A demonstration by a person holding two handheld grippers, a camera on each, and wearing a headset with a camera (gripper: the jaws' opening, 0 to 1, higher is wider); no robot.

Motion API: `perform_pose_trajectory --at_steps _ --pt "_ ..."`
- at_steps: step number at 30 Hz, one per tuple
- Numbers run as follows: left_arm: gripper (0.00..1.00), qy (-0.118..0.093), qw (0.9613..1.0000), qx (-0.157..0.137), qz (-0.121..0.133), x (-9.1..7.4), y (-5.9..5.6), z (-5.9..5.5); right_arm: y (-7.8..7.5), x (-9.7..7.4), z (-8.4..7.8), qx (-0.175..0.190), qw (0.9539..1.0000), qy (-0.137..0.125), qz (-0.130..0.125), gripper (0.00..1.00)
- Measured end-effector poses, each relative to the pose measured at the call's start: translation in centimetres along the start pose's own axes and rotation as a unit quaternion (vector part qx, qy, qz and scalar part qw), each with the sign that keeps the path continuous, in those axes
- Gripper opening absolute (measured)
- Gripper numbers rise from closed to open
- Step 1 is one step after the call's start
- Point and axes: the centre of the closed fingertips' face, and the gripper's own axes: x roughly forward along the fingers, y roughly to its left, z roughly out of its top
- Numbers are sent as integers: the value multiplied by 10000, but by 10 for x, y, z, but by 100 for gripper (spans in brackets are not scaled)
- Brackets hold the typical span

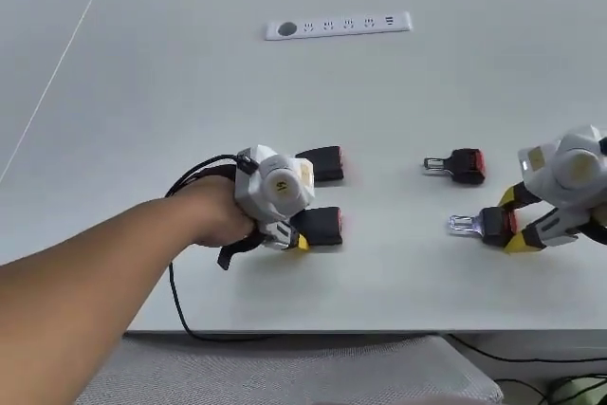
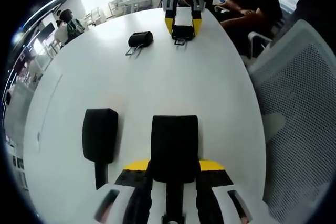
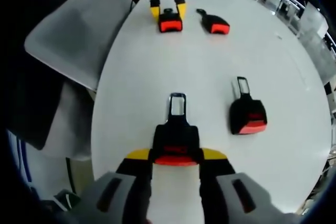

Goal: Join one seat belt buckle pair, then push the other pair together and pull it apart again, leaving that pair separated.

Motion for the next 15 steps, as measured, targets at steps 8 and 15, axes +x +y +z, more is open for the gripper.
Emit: perform_pose_trajectory --at_steps 8,15 --pt "32 7 10000 3 -27 0 0 0 -1 4 11 3 10000 22 -27 34" --pt "32 15 10000 -46 -28 1 1 0 -1 11 29 -15 9999 -125 -27 33"
